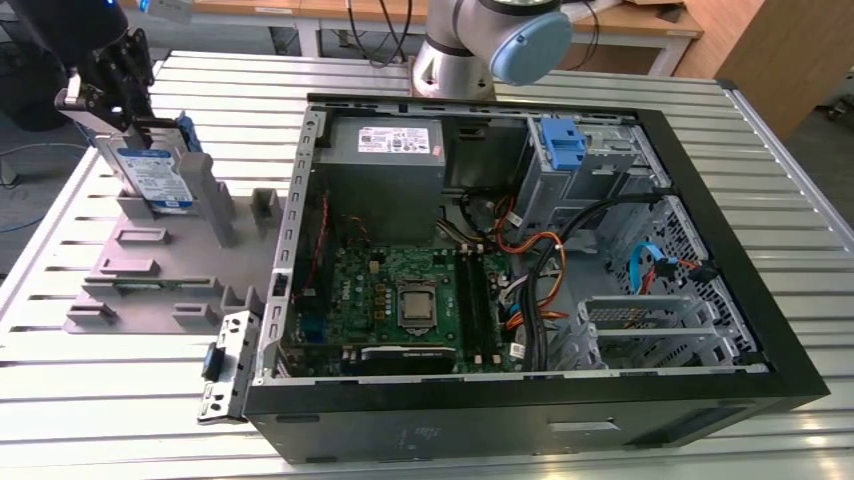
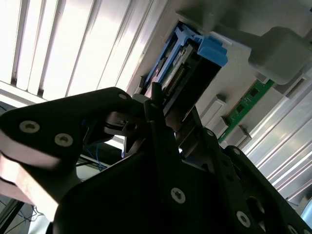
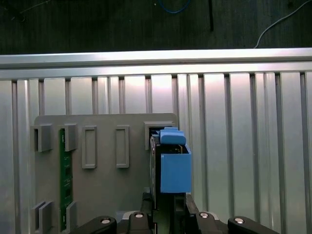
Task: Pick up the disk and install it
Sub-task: 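Pick up the disk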
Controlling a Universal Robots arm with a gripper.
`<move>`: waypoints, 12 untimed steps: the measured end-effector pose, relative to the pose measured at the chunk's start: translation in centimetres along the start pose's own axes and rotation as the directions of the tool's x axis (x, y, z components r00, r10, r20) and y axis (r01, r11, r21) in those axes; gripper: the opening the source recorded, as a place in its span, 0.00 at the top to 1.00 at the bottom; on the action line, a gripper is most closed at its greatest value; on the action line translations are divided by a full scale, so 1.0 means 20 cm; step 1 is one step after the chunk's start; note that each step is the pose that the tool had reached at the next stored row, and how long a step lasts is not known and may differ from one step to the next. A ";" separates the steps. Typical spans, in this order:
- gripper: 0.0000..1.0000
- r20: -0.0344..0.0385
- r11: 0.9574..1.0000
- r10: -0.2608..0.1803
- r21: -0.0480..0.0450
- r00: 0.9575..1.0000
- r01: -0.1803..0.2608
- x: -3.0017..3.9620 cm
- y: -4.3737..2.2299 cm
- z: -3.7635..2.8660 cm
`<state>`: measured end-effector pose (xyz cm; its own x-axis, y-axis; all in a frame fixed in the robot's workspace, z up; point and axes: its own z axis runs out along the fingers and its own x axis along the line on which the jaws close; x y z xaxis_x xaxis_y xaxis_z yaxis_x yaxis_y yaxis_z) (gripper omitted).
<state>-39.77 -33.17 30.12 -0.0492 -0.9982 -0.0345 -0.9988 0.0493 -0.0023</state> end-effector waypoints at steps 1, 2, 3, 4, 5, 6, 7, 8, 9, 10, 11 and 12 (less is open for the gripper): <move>0.65 0.000 1.000 0.000 0.000 1.000 0.000 -0.002 0.000 0.000; 0.65 0.000 1.000 0.000 0.000 1.000 0.000 -0.003 0.000 0.001; 0.65 0.000 1.000 0.000 0.000 1.000 0.000 -0.003 0.000 0.001; 0.65 0.000 1.000 0.000 0.000 1.000 0.000 -0.004 0.000 0.001; 0.65 0.000 1.000 0.000 0.000 1.000 0.000 -0.004 0.000 0.001; 0.65 0.000 1.000 0.000 0.000 1.000 0.000 -0.005 0.000 0.001; 0.65 0.000 1.000 0.000 0.000 1.000 0.000 -0.005 0.000 0.001; 0.65 0.000 1.000 0.000 0.000 1.000 0.000 -0.005 0.000 0.001; 0.65 0.000 1.000 0.000 0.000 1.000 0.000 -0.006 0.000 0.001; 0.65 0.000 1.000 0.000 0.000 1.000 0.000 -0.006 0.000 0.001; 0.65 0.000 1.000 0.000 0.000 1.000 0.000 -0.006 0.000 0.000; 0.65 0.000 1.000 0.000 0.000 1.000 0.000 -0.006 0.000 -0.005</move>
<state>-39.76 -33.04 30.23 -0.0492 -0.9982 -0.0345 -0.9988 0.0493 -0.0023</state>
